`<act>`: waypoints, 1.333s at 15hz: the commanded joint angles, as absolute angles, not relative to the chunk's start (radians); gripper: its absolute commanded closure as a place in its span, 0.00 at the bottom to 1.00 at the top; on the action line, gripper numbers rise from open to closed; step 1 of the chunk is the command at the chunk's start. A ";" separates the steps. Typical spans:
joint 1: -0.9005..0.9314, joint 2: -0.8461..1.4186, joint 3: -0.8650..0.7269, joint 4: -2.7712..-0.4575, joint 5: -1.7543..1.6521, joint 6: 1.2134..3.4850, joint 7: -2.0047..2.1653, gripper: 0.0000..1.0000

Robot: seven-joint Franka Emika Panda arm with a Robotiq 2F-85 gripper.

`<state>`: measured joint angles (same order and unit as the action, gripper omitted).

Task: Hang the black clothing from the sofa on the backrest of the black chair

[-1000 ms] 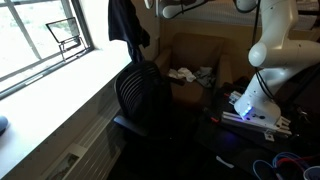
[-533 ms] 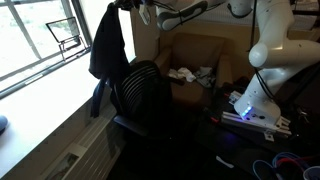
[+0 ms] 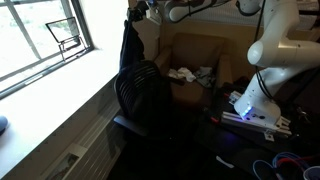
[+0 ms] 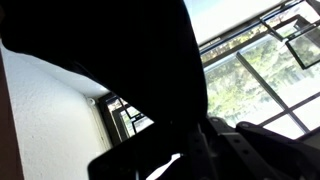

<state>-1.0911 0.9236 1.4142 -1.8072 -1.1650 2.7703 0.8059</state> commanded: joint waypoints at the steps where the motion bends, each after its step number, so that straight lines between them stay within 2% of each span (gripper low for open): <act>1: -1.152 0.813 1.502 -1.828 -0.911 2.532 0.649 0.99; 11: -1.125 0.399 1.383 -1.695 -0.131 2.040 0.503 0.99; 12: -1.077 0.390 1.302 -1.706 -0.054 2.133 0.417 0.70; 13: -1.057 0.351 1.267 -1.703 0.017 2.121 0.389 0.94; 14: -1.028 0.322 1.221 -1.701 0.064 2.122 0.358 0.89; 16: -0.998 0.295 1.176 -1.699 0.088 2.128 0.343 0.73; 20: -0.996 0.293 1.170 -1.699 0.088 2.130 0.342 0.70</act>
